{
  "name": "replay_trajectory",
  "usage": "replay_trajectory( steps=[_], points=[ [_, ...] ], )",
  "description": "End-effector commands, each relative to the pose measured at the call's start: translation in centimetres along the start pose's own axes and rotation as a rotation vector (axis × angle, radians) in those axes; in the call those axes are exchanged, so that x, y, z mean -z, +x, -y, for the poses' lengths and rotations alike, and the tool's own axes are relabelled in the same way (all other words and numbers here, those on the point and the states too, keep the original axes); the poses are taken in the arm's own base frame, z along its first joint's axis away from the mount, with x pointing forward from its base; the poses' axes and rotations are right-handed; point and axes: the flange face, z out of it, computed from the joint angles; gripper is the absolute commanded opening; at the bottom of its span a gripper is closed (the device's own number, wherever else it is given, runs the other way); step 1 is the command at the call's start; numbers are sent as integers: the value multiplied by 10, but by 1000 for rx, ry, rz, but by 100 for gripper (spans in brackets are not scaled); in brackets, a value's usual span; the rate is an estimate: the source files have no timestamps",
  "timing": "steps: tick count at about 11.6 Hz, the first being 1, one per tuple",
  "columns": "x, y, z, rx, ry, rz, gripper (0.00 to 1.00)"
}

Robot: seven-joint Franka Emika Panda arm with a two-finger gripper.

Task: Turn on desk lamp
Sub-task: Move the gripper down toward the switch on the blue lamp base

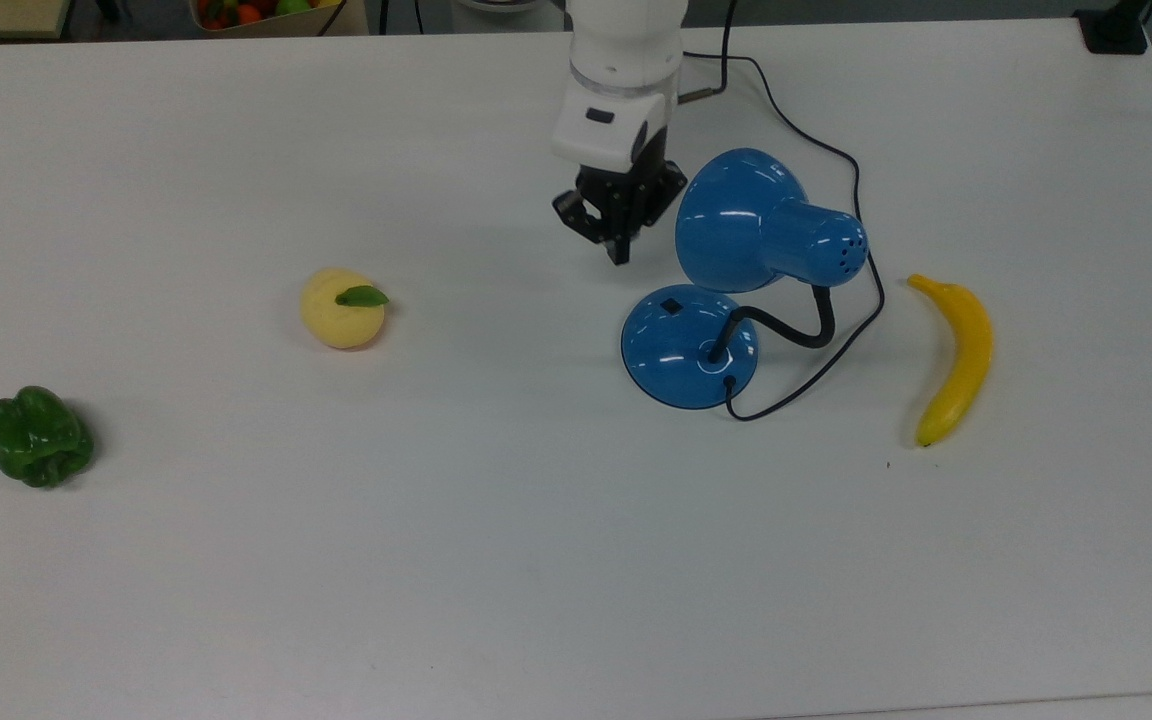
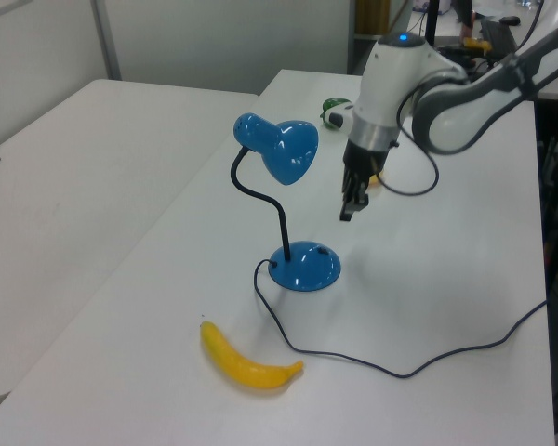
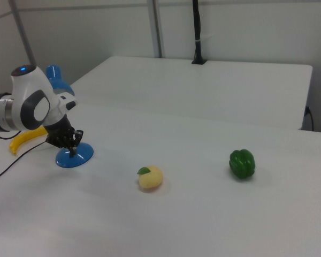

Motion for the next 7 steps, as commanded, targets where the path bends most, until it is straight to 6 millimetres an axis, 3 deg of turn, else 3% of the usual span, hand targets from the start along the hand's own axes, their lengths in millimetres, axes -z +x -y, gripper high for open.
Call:
replay_trajectory(
  steps=[1,7],
  points=[
    [-9,10,20,74,13,-71,0],
    [-31,16,31,90,22,-113,0]
  ],
)
